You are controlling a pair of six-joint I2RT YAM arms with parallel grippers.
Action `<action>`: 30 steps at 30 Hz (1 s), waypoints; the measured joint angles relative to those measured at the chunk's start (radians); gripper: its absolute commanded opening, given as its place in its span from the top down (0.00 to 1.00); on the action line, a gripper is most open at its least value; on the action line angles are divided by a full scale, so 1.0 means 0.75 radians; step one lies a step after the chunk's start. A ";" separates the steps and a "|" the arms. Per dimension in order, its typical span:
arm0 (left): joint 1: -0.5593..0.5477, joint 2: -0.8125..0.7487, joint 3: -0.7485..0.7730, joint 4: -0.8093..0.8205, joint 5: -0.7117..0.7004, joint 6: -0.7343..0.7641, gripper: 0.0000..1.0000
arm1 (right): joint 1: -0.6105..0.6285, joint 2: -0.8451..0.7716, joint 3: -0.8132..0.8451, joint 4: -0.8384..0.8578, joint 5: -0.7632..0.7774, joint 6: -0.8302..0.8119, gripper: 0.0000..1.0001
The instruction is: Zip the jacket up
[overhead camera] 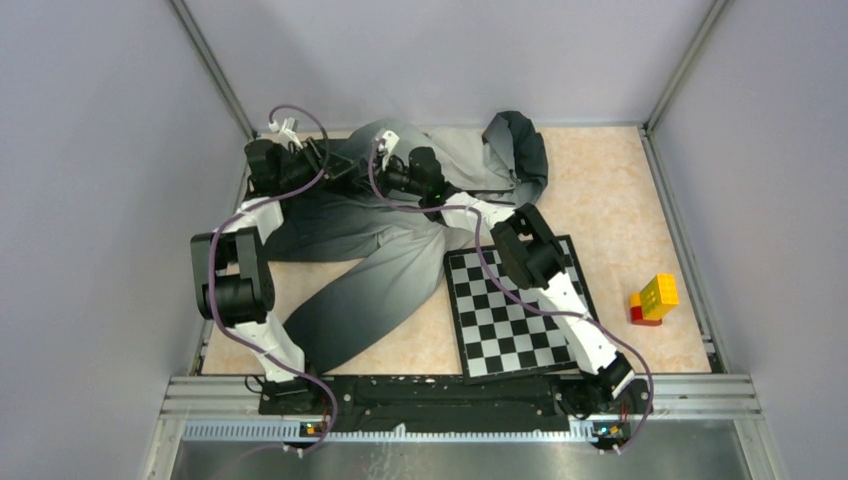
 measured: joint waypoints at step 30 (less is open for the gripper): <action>0.062 -0.135 -0.038 -0.133 -0.101 0.230 1.00 | 0.010 -0.152 -0.233 -0.054 -0.129 -0.169 0.41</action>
